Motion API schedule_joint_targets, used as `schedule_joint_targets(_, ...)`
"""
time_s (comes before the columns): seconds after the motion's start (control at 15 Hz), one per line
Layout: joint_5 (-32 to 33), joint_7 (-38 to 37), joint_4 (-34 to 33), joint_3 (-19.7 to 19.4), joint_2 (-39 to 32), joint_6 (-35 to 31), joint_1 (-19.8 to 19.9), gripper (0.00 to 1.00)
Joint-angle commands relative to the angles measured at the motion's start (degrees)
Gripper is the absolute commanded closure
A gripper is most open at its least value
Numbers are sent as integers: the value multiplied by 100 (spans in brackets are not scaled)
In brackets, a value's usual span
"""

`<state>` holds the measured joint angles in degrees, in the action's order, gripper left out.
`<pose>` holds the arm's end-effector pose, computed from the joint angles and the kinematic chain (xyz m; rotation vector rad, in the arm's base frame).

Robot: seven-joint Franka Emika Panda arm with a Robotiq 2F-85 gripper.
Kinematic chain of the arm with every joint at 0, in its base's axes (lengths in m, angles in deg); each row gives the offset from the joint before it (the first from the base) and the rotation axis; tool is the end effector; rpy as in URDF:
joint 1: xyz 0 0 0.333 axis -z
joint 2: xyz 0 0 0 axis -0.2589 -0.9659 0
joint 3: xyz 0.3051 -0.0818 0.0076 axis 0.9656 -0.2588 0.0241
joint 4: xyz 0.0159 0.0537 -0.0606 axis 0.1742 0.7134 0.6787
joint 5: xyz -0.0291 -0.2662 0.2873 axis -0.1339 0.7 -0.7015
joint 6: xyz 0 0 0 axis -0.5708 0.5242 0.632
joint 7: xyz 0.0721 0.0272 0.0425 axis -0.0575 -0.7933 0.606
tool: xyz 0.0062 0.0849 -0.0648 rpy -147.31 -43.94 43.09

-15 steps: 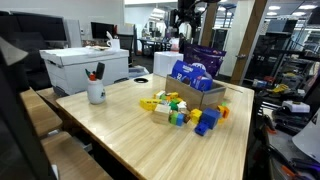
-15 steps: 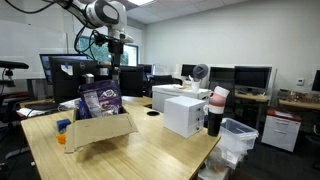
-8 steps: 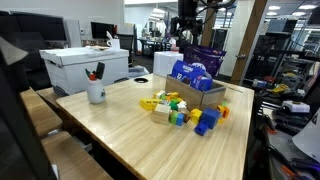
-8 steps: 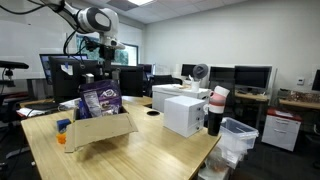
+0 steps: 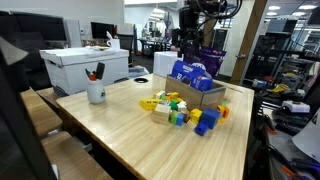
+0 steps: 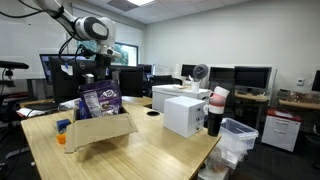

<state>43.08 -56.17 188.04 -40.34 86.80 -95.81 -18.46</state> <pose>0.5340 0.0575 0.4122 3.0168 -0.7479 -0.2691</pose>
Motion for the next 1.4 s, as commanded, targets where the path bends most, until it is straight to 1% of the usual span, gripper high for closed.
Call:
schedule_joint_targets(0.0,-212,-91,253,9,65,-190,6,0)
schedule_joint_targets(0.2,-223,-45,381,8,57,-318,5,0)
schedule_joint_targets(0.4,-209,26,544,-5,51,-593,19,0)
schedule_joint_targets(0.6,-185,15,741,-41,40,-1086,45,0)
schedule_joint_targets(0.67,-119,80,571,-155,-130,-1236,156,0)
schedule_joint_targets(0.87,-25,27,556,-321,-281,-1689,236,0)
schedule_joint_targets(1.07,-51,74,472,-429,-396,-1755,294,0)
schedule_joint_targets(1.33,-348,391,250,-480,-563,-1258,357,0)
